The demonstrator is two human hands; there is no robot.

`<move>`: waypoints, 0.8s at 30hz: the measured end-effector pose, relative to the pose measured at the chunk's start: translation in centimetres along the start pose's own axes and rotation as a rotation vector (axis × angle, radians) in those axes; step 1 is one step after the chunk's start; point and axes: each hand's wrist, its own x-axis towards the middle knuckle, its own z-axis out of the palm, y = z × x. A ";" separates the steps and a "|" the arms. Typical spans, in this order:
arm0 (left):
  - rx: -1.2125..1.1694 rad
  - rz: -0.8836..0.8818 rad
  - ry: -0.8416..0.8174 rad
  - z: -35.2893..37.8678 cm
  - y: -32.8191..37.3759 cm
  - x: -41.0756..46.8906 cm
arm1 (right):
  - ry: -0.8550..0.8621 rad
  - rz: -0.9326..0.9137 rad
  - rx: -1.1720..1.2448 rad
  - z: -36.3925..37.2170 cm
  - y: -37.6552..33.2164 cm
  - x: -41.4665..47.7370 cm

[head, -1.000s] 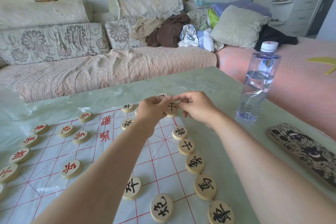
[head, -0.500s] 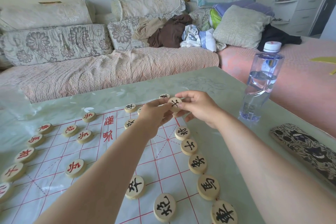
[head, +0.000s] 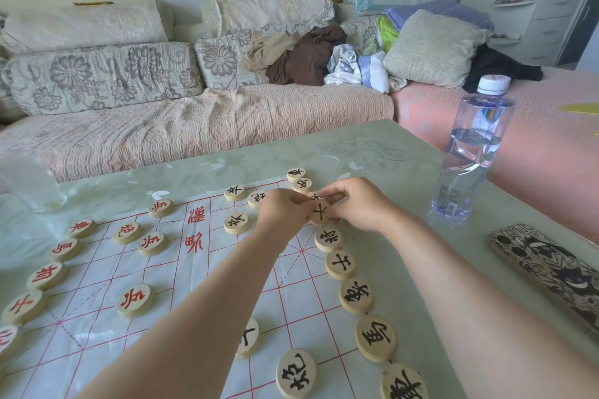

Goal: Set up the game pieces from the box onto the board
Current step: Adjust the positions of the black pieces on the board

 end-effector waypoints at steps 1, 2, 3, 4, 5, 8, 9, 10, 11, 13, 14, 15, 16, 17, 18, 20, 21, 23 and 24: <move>0.006 -0.007 0.004 0.1 -0.1 0.2 | 0.013 0.008 -0.008 0.1 0.2 0.2; 0.028 -0.008 0.003 0.1 -0.3 0.3 | 0.026 0.016 -0.031 0.3 0.4 0.3; 0.066 -0.001 0.002 0.1 -0.4 0.5 | 0.034 0.019 -0.057 0.4 0.6 0.4; 0.114 0.011 -0.001 0.0 -0.5 0.5 | 0.037 0.025 -0.081 0.4 0.7 0.5; 0.163 0.025 -0.006 -0.1 -0.6 0.5 | 0.033 0.030 -0.096 0.4 0.8 0.5; 0.285 0.074 -0.036 -0.3 -0.8 0.2 | 0.026 0.032 -0.128 0.3 0.7 0.4; 0.305 0.085 -0.043 -0.4 -0.9 0.2 | 0.028 0.029 -0.144 0.2 0.6 0.3; 0.312 0.095 -0.049 -0.5 -1.0 0.2 | 0.027 0.027 -0.158 0.1 0.6 0.3; 0.308 0.101 -0.054 -0.5 -1.1 0.3 | 0.018 0.026 -0.168 0.0 0.6 0.2; 0.290 0.108 -0.063 -0.6 -1.2 0.2 | -0.017 0.034 -0.177 -0.1 0.6 0.1; 0.286 0.117 -0.065 -0.7 -1.3 0.1 | -0.033 0.035 -0.178 -0.1 0.5 0.0; 0.287 0.131 -0.066 -0.7 -1.4 0.0 | -0.041 0.038 -0.179 -0.2 0.6 0.1; 0.289 0.143 -0.067 -0.6 -1.4 0.0 | -0.046 0.042 -0.185 -0.3 0.6 0.1; 0.293 0.149 -0.069 -0.6 -1.4 0.0 | -0.050 0.048 -0.194 -0.3 0.6 0.1; 0.302 0.154 -0.070 -0.6 -1.4 -0.1 | -0.055 0.057 -0.203 -0.4 0.6 0.1; 0.306 0.158 -0.075 -0.6 -1.4 -0.1 | -0.057 0.074 -0.216 -0.5 0.6 0.1; 0.294 0.153 -0.075 -0.6 -1.4 0.0 | -0.054 0.080 -0.219 -0.5 0.6 0.1; 0.272 0.133 -0.054 -0.9 -1.2 0.1 | -0.039 0.085 -0.218 -0.6 0.5 0.2; 0.262 0.122 -0.033 -1.1 -1.1 0.2 | -0.021 0.084 -0.230 -0.7 0.5 0.3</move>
